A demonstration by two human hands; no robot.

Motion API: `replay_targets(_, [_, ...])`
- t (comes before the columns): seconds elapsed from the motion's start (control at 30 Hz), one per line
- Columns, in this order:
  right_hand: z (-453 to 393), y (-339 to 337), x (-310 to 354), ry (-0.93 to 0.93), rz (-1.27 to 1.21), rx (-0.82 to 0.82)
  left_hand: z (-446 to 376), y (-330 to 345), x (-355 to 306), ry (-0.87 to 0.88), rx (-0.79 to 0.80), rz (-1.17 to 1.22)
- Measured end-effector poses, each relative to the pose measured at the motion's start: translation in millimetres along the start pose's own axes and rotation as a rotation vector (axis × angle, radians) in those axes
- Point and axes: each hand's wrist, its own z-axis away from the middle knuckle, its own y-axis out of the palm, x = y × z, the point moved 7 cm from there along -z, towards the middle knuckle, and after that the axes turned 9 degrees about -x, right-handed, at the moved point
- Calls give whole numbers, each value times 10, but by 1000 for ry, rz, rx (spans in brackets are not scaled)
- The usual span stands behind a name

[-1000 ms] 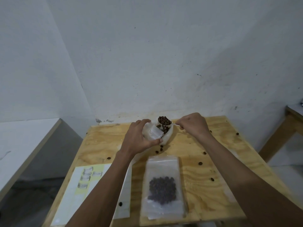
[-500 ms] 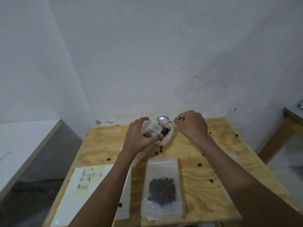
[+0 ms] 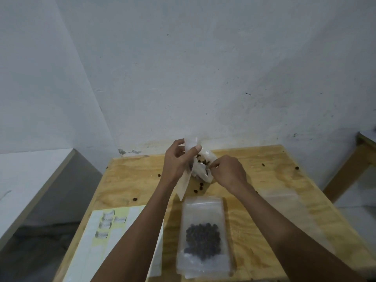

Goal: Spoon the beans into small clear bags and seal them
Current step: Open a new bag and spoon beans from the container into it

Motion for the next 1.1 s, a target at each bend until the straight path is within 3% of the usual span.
replay_targets(0.27, [-48,109,-219,287,-394,91,20,-46,33,-41,8,29])
replay_targets(0.6, [-81,56,-260,256,-376,-22,19,-146,82,-54,79,-91])
replay_targets(0.8, [-111,-92,-253,235,-341,-72,73,-212,24,27,70,-243])
replay_targets(1.1, [-70,-531,47,107,-402,-63,210,-278,-9,367,32,-658])
